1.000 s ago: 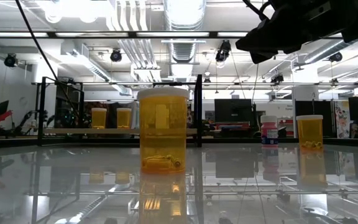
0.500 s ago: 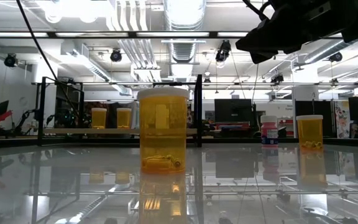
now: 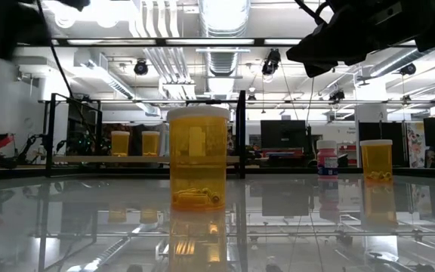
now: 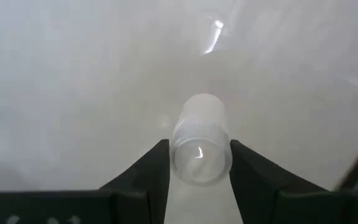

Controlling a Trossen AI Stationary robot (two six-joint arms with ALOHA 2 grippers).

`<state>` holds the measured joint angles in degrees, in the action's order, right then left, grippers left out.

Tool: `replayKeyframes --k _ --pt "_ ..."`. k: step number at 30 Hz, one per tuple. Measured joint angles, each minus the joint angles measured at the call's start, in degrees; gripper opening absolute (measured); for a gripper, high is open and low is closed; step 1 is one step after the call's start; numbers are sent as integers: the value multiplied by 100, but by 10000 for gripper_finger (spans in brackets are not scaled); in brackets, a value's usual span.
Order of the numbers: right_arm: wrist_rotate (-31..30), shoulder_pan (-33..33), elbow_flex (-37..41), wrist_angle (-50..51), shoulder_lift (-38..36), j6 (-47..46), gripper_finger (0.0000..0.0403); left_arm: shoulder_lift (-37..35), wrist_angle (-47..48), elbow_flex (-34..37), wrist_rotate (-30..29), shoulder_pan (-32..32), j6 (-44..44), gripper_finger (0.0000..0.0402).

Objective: Pick and place medicine bottles onto shelf by color
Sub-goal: Put the small transparent pill bottle on the shelf

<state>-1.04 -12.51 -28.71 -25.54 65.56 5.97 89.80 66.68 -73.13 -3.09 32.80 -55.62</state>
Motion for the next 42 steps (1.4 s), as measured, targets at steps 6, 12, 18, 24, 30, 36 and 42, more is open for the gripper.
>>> replayKeyframes --k 6,12,18,24,30,36,42 --pt "0 0 0 7 0 7 12 0 201 -258 -365 -1343 2570 123" --pt "-2 0 0 4 0 34 12 -72 466 -377 -1362 -2647 4464 123" --pt "-2 0 0 2 0 30 12 -185 467 -271 -1699 -4277 5035 123" --pt "-2 0 0 10 0 3 12 -223 304 -205 -1670 -5774 5110 123" --pt "-2 0 0 28 0 3 12 -221 118 -148 -1284 -6368 5334 123" --pt "-2 0 2 39 0 5 12 -168 -18 -148 -1180 -6403 5509 123" --pt "-2 0 2 42 0 1 12 49 -26 -148 -1077 -6492 5510 123"
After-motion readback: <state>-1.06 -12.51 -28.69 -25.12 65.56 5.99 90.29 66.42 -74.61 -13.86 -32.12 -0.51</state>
